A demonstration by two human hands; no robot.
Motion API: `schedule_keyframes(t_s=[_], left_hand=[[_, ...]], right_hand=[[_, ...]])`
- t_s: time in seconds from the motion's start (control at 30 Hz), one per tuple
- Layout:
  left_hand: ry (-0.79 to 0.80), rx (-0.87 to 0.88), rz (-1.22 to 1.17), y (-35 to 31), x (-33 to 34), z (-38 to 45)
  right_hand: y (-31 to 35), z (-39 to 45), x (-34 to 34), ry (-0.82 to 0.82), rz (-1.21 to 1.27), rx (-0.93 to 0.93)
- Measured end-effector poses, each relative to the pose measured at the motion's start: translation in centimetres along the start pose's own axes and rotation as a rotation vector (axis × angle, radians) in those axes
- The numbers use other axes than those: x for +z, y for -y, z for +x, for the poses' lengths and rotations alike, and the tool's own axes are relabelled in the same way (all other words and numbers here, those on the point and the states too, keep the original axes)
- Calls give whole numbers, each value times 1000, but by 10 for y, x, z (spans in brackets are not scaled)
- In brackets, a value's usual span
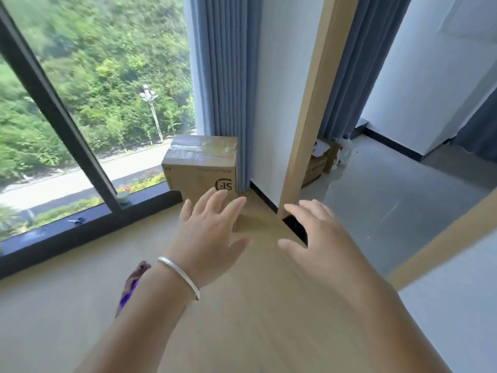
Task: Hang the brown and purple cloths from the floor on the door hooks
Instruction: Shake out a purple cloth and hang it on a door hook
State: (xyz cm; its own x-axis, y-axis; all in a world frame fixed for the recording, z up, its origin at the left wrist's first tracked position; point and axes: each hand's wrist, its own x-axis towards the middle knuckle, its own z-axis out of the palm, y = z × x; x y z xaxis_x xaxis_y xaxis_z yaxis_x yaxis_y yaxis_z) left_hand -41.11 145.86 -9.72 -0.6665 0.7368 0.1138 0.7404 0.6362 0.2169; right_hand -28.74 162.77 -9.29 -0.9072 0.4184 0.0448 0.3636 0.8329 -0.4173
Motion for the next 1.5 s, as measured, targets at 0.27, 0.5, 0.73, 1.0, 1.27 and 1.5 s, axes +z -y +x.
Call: schedule_keyframes(t_s=[0.27, 0.5, 0.73, 1.0, 1.27, 1.5], left_hand=[[-48, -343, 8, 50, 9, 20], [-86, -584, -31, 119, 14, 35], [-201, -830, -94, 221, 7, 50], [-198, -1078, -156, 306, 37, 62], [-168, -1335, -222, 335, 86, 50], [-93, -1643, -323, 339, 146, 63]], right_hand=[[28, 105, 23, 175, 10, -311], [81, 194, 73, 346, -38, -498], [159, 286, 127, 501, -152, -693], [212, 366, 189, 628, -250, -822], [230, 405, 269, 797, -272, -1013], [237, 453, 362, 957, -308, -1172]])
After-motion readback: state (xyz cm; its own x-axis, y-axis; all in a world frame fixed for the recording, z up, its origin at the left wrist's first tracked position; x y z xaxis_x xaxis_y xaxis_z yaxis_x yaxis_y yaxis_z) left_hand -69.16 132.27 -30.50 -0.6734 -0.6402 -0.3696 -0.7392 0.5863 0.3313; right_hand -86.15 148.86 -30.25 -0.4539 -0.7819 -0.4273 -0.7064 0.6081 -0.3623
